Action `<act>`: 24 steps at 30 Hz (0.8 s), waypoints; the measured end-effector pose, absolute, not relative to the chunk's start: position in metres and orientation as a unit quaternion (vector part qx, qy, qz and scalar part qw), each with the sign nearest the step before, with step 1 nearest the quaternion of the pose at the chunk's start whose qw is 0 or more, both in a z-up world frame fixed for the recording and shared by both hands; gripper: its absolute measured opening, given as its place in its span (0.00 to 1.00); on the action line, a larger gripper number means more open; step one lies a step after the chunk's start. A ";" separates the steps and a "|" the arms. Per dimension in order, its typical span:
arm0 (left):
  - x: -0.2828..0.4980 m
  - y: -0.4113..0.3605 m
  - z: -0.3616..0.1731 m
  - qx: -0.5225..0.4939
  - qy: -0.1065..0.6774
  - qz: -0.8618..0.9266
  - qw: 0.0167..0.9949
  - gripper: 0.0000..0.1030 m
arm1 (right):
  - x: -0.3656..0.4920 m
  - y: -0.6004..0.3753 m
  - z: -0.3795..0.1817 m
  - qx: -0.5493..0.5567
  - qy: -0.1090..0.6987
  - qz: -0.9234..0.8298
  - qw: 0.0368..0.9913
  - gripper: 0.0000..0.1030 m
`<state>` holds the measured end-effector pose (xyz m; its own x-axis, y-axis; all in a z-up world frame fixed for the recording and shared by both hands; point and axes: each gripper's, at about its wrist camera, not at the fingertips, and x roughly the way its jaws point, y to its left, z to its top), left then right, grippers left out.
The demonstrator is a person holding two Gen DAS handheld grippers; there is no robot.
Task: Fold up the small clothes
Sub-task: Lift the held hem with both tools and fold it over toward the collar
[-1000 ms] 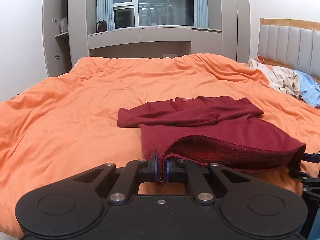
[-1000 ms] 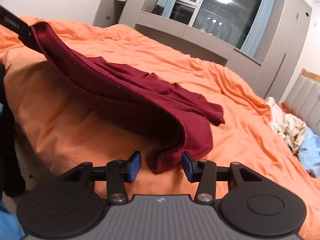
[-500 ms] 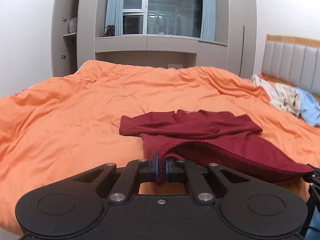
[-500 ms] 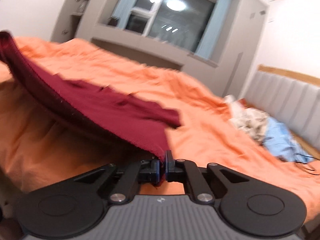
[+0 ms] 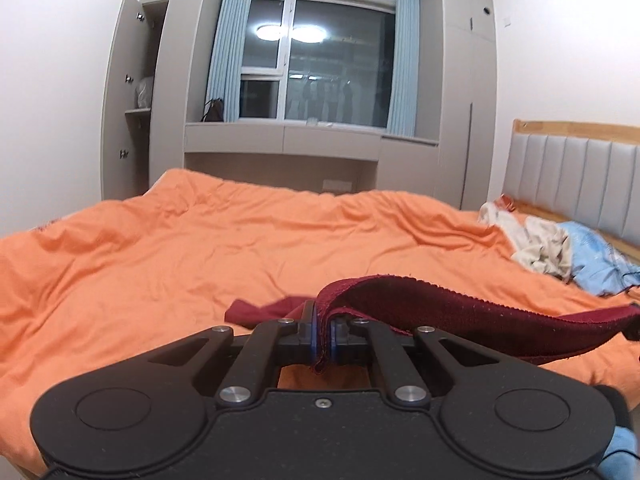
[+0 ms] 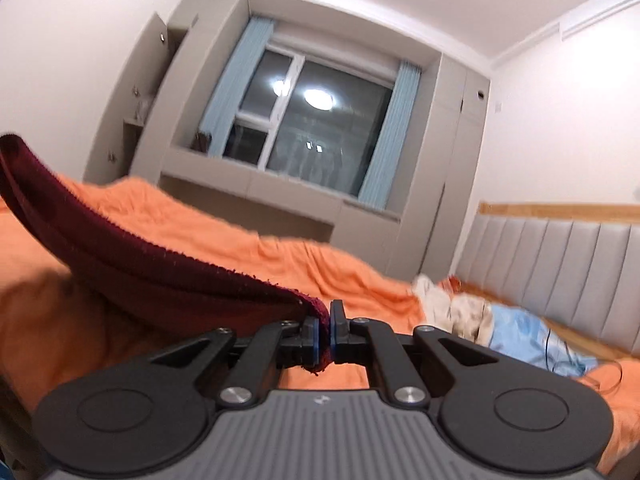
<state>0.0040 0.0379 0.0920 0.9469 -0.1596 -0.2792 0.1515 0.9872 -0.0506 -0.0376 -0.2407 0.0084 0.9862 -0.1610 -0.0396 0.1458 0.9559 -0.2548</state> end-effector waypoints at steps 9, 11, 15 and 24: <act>0.043 0.037 0.108 -0.012 0.173 -0.102 0.980 0.06 | 0.015 -0.263 0.040 -0.113 0.029 -0.049 0.992 0.05; 0.066 0.037 0.113 0.000 0.186 -0.109 0.976 0.06 | 0.041 -0.265 0.047 -0.128 0.038 -0.040 0.990 0.05; 0.123 0.036 0.121 0.006 0.209 -0.135 0.968 0.06 | 0.102 -0.268 0.057 -0.150 0.053 -0.019 0.987 0.05; 0.272 0.040 0.097 -0.009 0.286 -0.124 0.950 0.07 | 0.269 -0.290 0.047 -0.104 0.156 0.043 0.981 0.06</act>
<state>0.2725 0.0404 0.0968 0.8053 -0.2418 -0.5413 0.2310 0.9689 -0.0891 0.2689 -0.2904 0.0468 0.9478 0.0522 -0.3145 -0.1169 0.9746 -0.1908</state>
